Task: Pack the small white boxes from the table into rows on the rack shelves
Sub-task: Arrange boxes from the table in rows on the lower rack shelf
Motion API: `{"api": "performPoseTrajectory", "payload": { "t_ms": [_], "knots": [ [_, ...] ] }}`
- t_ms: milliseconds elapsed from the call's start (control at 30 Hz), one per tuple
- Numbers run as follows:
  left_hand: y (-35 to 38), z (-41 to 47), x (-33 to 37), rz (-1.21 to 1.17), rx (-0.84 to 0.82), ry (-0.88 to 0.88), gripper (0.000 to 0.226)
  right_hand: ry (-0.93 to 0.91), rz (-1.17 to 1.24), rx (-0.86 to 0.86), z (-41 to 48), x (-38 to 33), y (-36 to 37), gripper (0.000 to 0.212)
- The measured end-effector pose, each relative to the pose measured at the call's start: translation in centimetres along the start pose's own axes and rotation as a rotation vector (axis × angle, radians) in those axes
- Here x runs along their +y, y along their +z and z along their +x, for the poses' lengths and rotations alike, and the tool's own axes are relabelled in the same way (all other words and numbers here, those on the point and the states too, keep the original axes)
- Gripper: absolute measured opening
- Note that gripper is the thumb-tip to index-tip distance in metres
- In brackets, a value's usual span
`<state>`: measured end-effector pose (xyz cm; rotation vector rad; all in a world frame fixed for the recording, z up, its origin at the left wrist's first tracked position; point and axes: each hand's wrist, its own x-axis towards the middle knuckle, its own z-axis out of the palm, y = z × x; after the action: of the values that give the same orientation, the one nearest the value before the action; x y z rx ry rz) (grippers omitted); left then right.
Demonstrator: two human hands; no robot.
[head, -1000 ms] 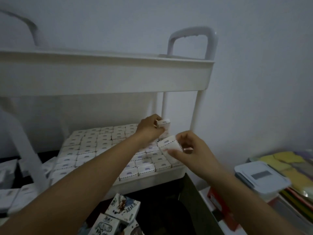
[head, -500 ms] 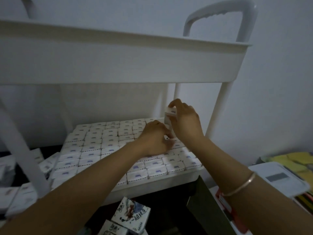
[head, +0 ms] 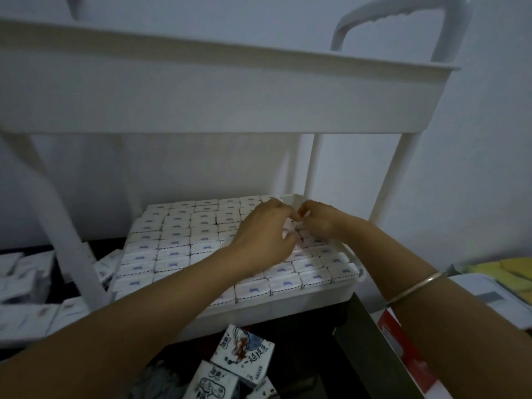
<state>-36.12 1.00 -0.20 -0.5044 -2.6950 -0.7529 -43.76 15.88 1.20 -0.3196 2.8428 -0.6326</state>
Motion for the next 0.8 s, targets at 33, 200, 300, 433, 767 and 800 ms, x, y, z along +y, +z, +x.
{"api": "performPoseTrajectory", "payload": {
  "t_ms": [33,200,300,433,767,800],
  "knots": [
    [-0.7,-0.5,0.0,-0.026,0.007,0.006,0.03,0.006,0.02,-0.009,0.1,0.1,0.3,0.033],
    [-3.1,-4.6,-0.4,-0.12,-0.073,-0.016,0.022,0.041,0.028,0.028,-0.4,0.7,1.2,0.045],
    [-4.3,-7.4,-0.9,-0.118,-0.068,-0.038,0.02,-0.019,-0.048,0.105,-1.9,0.3,1.5,0.049],
    [-6.7,-12.4,-1.4,-0.125,-0.008,-0.081,0.016,-0.307,-0.075,0.364,-6.1,-3.1,2.3,0.047],
    [-12.0,-27.6,-4.7,-0.092,0.087,-0.362,0.021,-0.811,-0.018,0.196,-19.6,-16.2,10.2,0.021],
    [-12.7,-28.4,-5.4,-0.026,0.109,-0.368,0.02,-0.828,-0.032,0.182,-19.8,-17.4,11.2,0.021]
  ]
}}
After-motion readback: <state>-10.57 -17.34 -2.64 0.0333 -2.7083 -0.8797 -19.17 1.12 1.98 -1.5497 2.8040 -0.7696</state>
